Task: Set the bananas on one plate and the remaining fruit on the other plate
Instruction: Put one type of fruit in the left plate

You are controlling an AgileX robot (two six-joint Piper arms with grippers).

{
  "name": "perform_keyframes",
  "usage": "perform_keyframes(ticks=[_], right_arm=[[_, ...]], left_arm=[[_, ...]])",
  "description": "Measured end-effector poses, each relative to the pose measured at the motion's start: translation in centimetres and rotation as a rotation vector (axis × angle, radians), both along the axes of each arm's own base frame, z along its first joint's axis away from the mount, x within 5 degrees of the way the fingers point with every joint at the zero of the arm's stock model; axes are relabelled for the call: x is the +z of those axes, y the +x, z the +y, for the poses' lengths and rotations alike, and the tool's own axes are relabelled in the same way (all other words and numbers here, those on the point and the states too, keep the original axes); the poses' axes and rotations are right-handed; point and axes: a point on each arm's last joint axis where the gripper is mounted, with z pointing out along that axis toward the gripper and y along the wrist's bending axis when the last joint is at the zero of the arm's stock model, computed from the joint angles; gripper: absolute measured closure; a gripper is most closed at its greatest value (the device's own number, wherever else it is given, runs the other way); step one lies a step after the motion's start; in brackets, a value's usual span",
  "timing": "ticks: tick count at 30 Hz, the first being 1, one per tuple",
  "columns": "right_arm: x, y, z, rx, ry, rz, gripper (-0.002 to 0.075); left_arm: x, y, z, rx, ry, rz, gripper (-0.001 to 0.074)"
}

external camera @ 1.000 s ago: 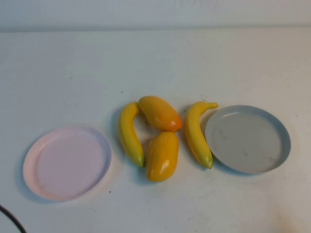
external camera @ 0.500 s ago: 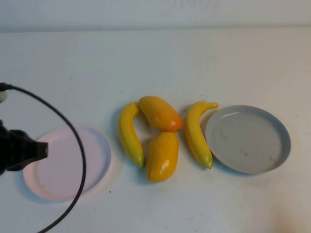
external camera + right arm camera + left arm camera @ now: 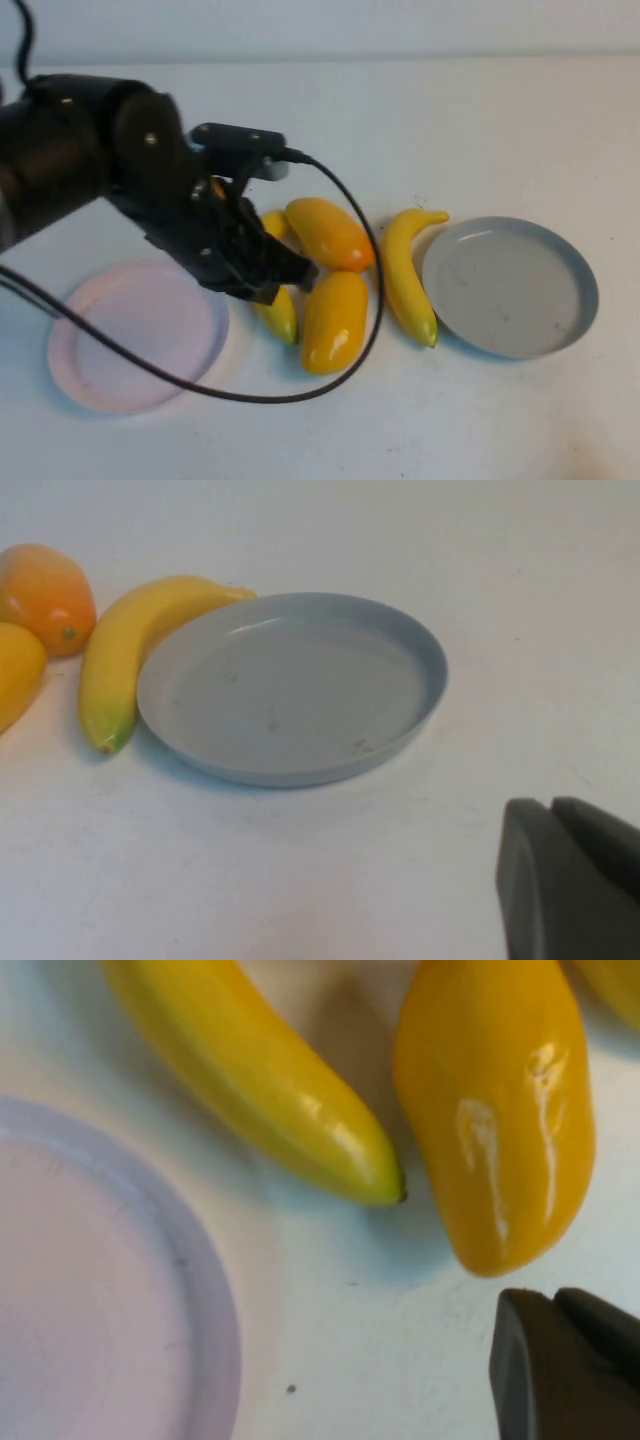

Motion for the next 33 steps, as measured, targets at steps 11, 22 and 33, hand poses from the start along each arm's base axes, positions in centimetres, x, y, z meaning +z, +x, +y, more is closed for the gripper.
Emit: perform_keyframes(ticks=[11, 22, 33], right_arm=[[0.0, 0.0, 0.0, 0.0, 0.0, 0.0, 0.0743], [0.0, 0.0, 0.0, 0.0, 0.0, 0.0, 0.0743], [0.0, 0.0, 0.0, 0.0, 0.004, 0.001, 0.0743]], left_arm=[[-1.8, 0.7, -8.3, -0.153, 0.152, -0.004, 0.0731], [-3.6, 1.7, -9.1, -0.157, 0.179, -0.03, 0.0153], [-5.6, 3.0, -9.7, -0.132, 0.189, -0.064, 0.0066]])
